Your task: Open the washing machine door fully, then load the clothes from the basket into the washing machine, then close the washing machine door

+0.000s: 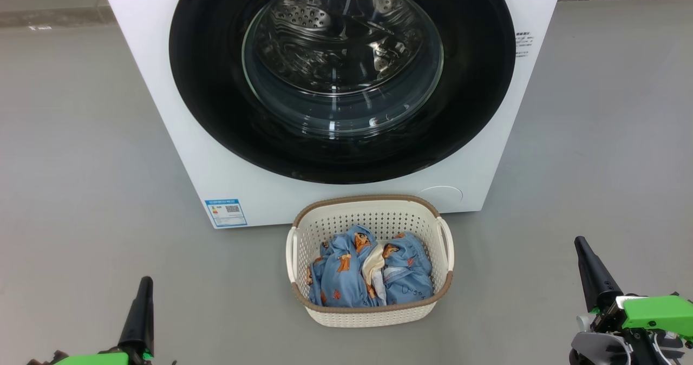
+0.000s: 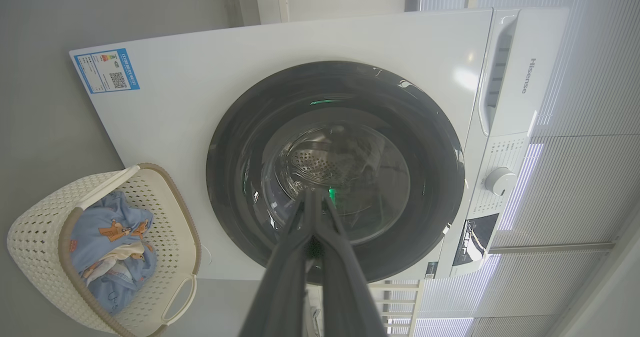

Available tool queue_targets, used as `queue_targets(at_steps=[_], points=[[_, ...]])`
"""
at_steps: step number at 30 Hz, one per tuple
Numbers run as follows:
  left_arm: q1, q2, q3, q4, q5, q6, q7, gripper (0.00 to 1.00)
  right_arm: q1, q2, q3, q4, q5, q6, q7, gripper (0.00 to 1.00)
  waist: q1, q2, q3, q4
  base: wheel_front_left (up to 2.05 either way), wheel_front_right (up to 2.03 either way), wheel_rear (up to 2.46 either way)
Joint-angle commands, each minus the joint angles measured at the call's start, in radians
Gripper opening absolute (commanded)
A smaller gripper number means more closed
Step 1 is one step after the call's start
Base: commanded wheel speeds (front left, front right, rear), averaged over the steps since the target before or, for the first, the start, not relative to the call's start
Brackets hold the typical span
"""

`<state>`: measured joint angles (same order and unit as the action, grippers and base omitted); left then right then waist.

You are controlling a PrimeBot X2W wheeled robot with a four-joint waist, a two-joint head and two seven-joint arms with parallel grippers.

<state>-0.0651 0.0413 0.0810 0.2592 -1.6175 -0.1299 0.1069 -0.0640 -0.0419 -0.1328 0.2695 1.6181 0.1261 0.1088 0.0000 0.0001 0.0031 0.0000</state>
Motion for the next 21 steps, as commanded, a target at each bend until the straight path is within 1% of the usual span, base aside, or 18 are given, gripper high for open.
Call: queue_targets(at_steps=[1, 21], points=[[-0.043, 0.010, 0.033, -0.014, 0.009, -0.001, 0.007, 0.00, -0.044, -0.009, 0.018, -0.025, -0.010, 0.005, 0.005, 0.00, 0.0000, -0.0001, 0.000, 0.000, 0.00, 0.00, 0.00], [-0.043, 0.009, 0.033, -0.014, 0.009, -0.001, 0.007, 0.00, -0.044, -0.009, 0.018, -0.025, -0.010, 0.005, 0.005, 0.00, 0.0000, -0.0001, 0.000, 0.000, 0.00, 0.00, 0.00]])
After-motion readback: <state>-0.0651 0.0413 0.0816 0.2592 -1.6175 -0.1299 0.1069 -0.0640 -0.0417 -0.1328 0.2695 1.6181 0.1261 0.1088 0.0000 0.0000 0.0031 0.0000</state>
